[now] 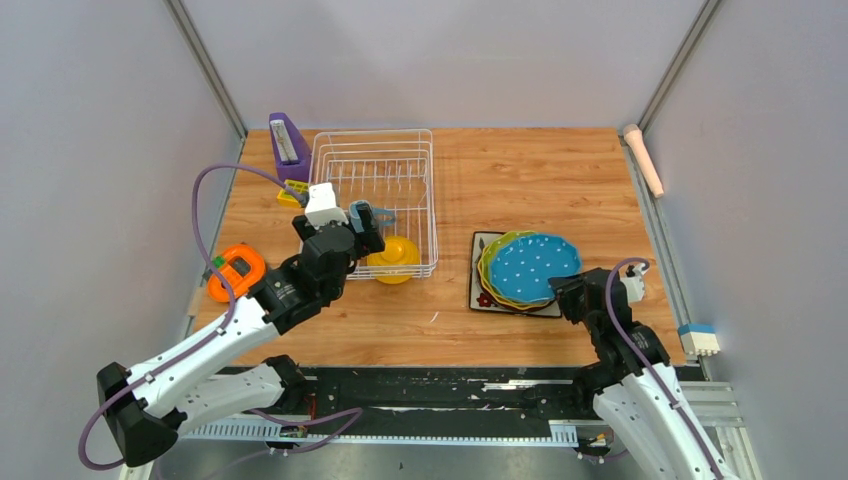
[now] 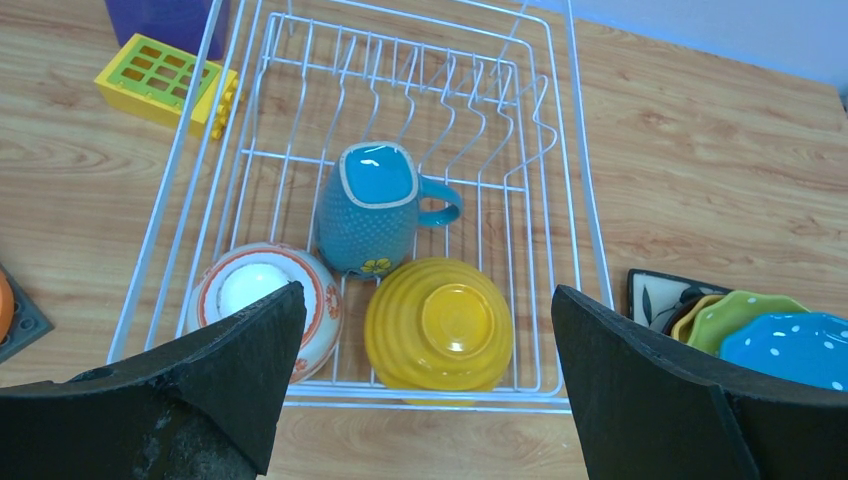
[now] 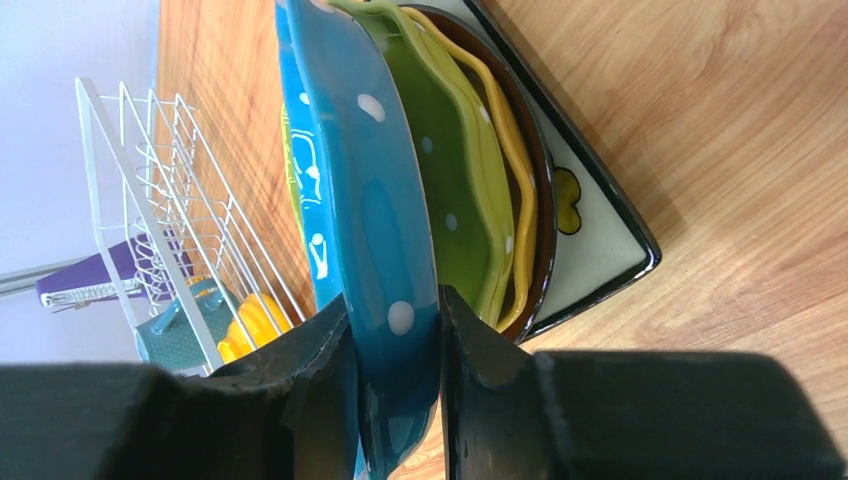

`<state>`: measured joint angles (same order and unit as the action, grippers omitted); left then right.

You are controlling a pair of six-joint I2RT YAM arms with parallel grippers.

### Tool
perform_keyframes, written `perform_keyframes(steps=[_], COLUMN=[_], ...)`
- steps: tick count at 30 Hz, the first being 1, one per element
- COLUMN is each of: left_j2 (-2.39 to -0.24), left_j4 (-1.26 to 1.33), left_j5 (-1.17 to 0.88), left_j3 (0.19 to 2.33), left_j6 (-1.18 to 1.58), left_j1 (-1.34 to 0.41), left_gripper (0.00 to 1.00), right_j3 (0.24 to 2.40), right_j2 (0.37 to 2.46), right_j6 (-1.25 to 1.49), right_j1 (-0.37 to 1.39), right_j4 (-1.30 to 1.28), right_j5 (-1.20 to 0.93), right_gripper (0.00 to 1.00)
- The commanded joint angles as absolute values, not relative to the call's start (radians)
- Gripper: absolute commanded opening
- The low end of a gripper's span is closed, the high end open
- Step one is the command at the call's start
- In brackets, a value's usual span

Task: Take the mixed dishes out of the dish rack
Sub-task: Place the plate at the center of the board.

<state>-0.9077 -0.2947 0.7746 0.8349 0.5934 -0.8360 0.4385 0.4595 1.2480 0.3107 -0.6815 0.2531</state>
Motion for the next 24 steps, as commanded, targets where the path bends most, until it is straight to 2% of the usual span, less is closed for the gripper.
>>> perform_keyframes(steps=[1,17,20,24], left_j2=[-0.910,-0.908,-0.908,-0.918], left_j4=[-0.243,-0.239,-0.241,-0.241], left_j5=[0.775,0.765,0.766,0.761], left_j3=[0.835,0.831,0.831,0.836], left_j6=[0.603,0.592,0.592,0.597], left_j1=[-0.831,-0.830,-0.830,-0.829], left_gripper=[1.00,1.00,1.00,1.00], right_j3=[0.443,0.479,0.492,0.515], right_j2=[0.461,0.461,0.463,0.475], right_j6=[1.258,1.185,1.157,1.096], right_j1=[0.308,0.307,0.307,0.308], right_j4=[-0.617,-0.618,-0.617,-0.618], right_j5=[0.268,0.274,0.282,0.282], right_gripper=[0.33,0.78,0.84,0.86])
